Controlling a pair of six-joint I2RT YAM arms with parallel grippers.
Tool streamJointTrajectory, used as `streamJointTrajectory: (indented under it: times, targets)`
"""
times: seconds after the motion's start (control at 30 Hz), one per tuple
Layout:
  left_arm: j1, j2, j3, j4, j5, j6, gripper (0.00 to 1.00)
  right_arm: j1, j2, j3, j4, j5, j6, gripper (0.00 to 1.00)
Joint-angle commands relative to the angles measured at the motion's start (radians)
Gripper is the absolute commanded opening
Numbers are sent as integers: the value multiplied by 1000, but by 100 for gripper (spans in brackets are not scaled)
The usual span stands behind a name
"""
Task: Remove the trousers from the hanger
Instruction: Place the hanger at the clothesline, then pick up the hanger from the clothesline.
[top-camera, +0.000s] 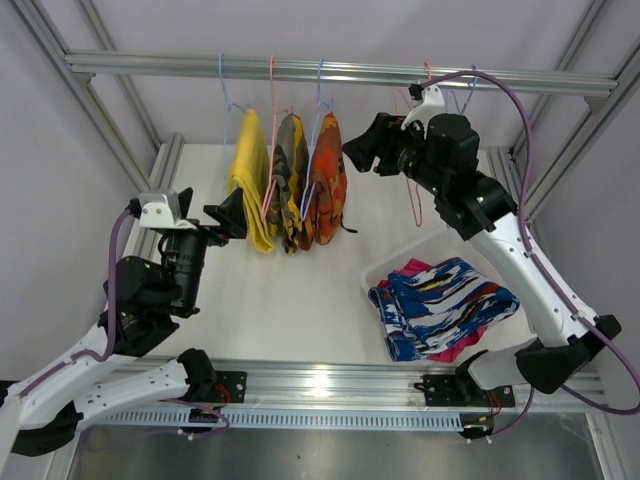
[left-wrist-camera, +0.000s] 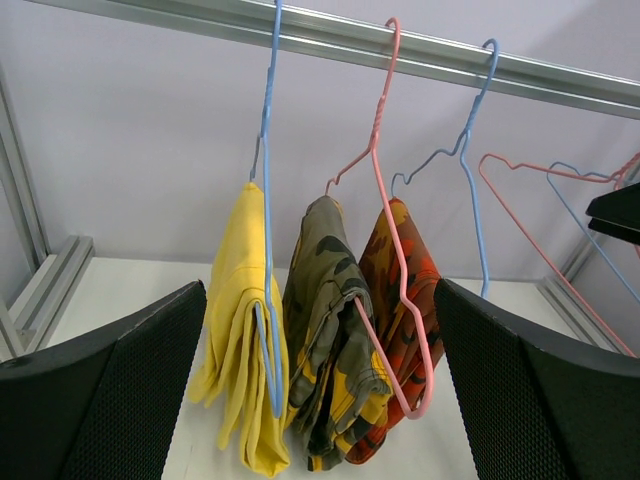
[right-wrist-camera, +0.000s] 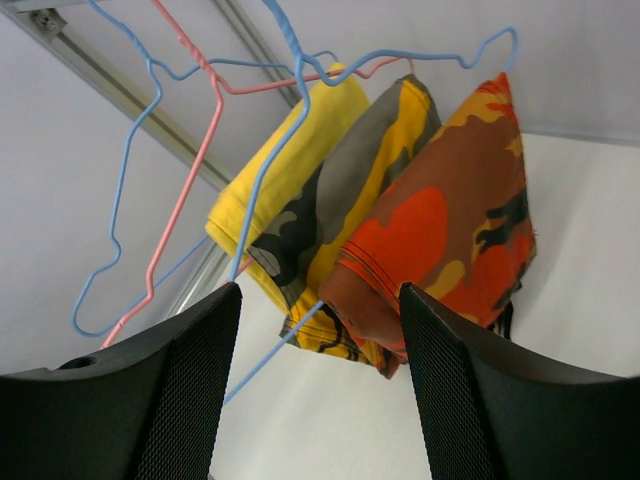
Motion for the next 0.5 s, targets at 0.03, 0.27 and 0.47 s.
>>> streamJointTrajectory:
  times: [0.03, 0.27, 0.47]
  targets:
    - [28, 11, -2, 16, 6, -4, 99, 8, 45, 30, 128, -87, 53, 69]
    - [48, 7, 5, -3, 24, -28, 100, 21, 108, 18, 205, -150, 99, 68]
    - [51, 7, 5, -9, 30, -33, 99, 40, 162, 19, 251, -160, 115, 69]
